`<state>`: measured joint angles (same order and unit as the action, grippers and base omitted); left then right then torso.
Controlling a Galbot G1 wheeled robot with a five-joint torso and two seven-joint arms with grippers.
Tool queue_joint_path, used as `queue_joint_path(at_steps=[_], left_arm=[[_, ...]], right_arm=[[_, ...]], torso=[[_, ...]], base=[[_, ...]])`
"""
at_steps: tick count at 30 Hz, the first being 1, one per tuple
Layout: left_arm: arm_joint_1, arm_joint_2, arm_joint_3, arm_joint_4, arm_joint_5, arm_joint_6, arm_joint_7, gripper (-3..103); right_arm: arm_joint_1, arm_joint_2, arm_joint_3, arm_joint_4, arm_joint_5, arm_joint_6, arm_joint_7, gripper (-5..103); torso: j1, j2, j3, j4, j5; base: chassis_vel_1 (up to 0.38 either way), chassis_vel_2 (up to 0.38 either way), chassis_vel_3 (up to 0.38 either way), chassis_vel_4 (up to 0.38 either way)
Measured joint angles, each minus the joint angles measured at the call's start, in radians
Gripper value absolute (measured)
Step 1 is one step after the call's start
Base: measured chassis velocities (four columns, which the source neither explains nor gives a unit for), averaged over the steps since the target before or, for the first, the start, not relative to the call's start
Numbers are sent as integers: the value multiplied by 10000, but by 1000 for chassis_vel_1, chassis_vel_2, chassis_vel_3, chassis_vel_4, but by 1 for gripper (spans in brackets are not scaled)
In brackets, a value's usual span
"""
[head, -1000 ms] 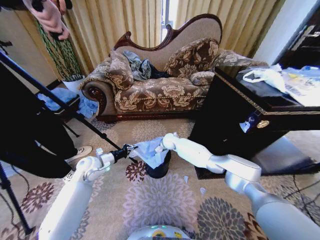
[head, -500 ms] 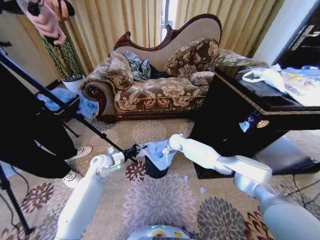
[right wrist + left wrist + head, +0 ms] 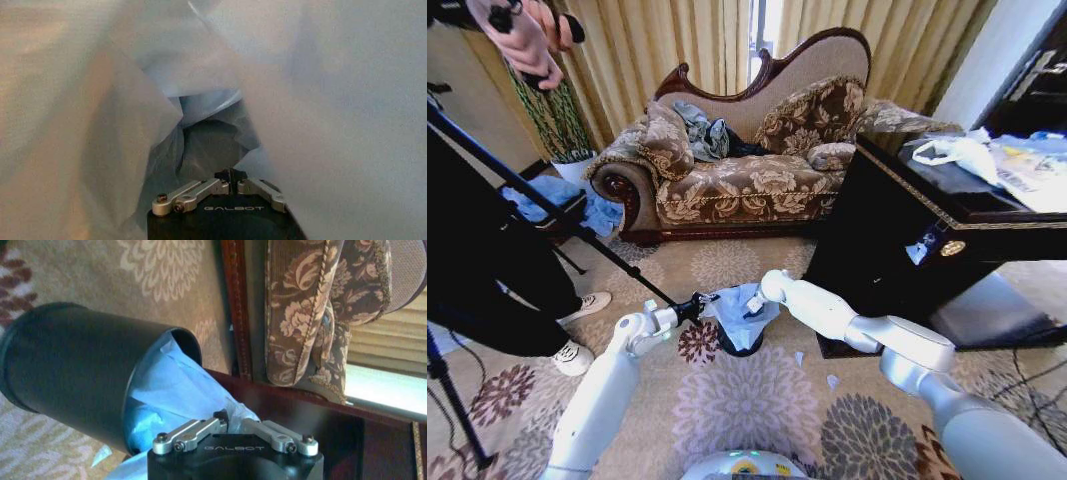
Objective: Place a garbage bag over the trash bin.
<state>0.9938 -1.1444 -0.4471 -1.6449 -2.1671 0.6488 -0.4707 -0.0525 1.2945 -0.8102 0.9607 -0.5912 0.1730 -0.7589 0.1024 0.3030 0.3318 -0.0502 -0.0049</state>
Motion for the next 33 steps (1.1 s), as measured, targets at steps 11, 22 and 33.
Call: queue_joint_path(at_steps=[11,22,33], left_arm=[[-382,-5,99,355,396,-9,265,0],[-389,74,253,385,624,-11,390,0],[-246,283,323,209,763,-13,437,0]], right_arm=[[213,-427,-73,800,465,-330,-12,16],[408,-1101,-229,1783,983,-753,-80,60],[317,-1442,-23,1957,741,-822,-57,96]], torso=[[-1,1,0,-2,0],[0,1,0,-2,0],[-1,2,0,-2,1]], base=[[0,0,0,0],[0,0,0,0],[0,0,0,0]])
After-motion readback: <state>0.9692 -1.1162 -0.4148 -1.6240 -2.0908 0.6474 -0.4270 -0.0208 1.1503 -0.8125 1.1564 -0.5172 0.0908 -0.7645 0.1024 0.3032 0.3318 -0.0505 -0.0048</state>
